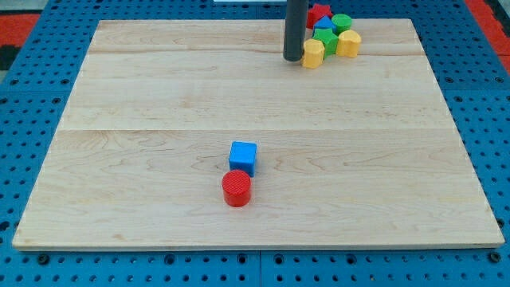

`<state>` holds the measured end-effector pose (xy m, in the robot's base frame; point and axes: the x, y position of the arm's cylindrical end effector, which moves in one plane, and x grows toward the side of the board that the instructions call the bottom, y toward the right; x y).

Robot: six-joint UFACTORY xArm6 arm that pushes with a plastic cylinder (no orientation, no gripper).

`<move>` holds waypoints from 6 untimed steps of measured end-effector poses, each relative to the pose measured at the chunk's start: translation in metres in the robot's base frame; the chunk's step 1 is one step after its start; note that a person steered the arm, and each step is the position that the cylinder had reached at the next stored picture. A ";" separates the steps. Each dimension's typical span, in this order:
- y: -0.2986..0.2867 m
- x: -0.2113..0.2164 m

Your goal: Push the blue cube to the center left

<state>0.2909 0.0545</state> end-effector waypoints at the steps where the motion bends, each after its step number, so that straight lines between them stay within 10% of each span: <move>1: -0.011 0.053; 4: -0.011 0.202; 6: -0.054 0.222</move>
